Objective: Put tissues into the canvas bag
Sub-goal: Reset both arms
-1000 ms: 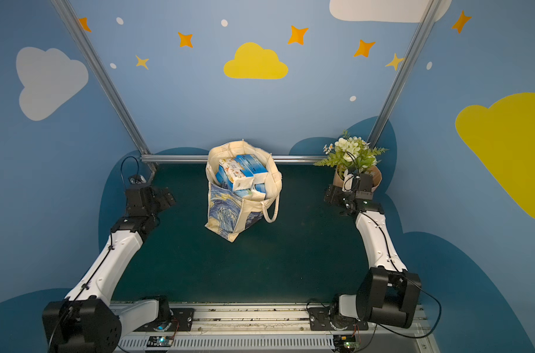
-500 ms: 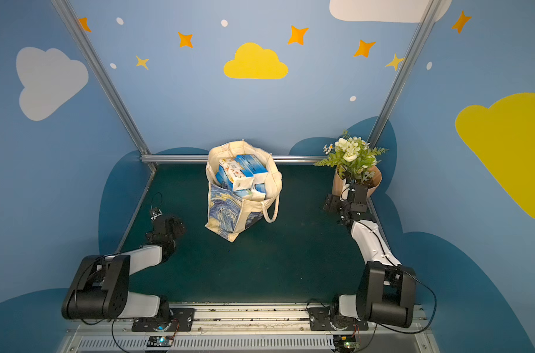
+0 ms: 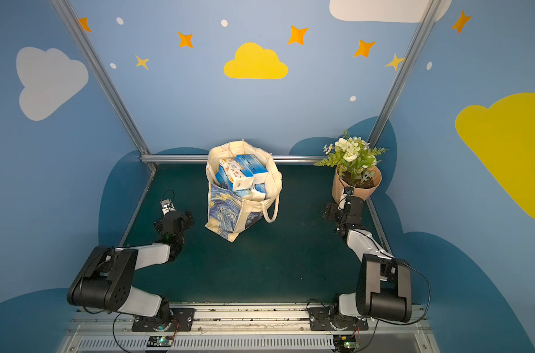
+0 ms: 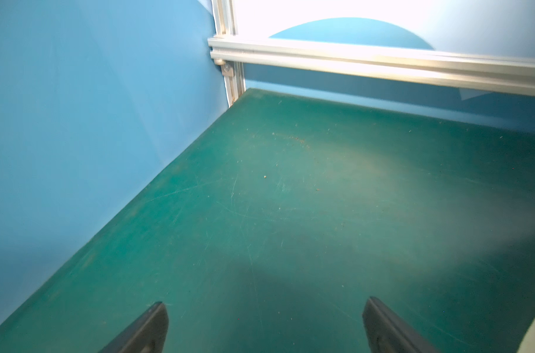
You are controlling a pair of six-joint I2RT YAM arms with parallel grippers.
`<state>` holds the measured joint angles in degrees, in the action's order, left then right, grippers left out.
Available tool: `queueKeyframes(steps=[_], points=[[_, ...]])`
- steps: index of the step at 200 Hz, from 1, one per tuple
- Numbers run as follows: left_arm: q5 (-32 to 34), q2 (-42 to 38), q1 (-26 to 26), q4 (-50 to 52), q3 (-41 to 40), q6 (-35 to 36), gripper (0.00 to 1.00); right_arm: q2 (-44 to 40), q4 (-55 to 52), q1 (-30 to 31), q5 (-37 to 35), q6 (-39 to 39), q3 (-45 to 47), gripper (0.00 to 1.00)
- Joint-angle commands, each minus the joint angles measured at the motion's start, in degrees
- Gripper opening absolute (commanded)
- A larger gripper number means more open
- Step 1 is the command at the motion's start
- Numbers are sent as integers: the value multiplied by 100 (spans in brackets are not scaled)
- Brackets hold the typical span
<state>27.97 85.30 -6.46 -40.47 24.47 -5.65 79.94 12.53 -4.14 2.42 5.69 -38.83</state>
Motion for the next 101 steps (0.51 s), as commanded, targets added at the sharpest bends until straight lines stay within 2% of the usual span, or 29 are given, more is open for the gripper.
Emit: queueKeyframes(steps=[1, 13, 37, 43, 51, 60, 65, 71, 81, 94, 101], points=[[108, -98, 4, -297, -126, 98, 100, -256, 558, 192, -80, 80, 427, 91], [-45, -132, 69, -372, -200, 50, 100, -350, 867, 307, -149, 10, 716, 91], [-1012, 103, 506, 412, 306, -112, 100, -251, 1228, 390, -345, 17, 994, 91], [-1045, 77, 510, 323, 250, -99, 100, -188, 1289, 396, -399, 14, 1008, 91], [-1416, 44, 599, -84, -48, -83, 100, -91, 1409, 397, -457, -3, 1030, 91], [-1387, 434, 628, -1631, -559, -15, 100, 6, 1559, 401, -460, -20, 1051, 91], [-1422, 559, 657, -2036, -665, 10, 100, 56, 1609, 405, -421, -68, 1028, 91], [-1459, 418, 663, -1664, -613, -38, 100, 88, 1561, 414, -392, -168, 966, 91], [-1471, 28, 660, -477, -324, -144, 100, 169, 1707, 449, -406, -291, 956, 91], [-1411, 346, 632, -1285, -461, 4, 100, 256, 1842, 489, -451, -342, 950, 91], [-1404, 379, 576, -1368, -486, 64, 100, 280, 1921, 523, -512, -369, 989, 91]])
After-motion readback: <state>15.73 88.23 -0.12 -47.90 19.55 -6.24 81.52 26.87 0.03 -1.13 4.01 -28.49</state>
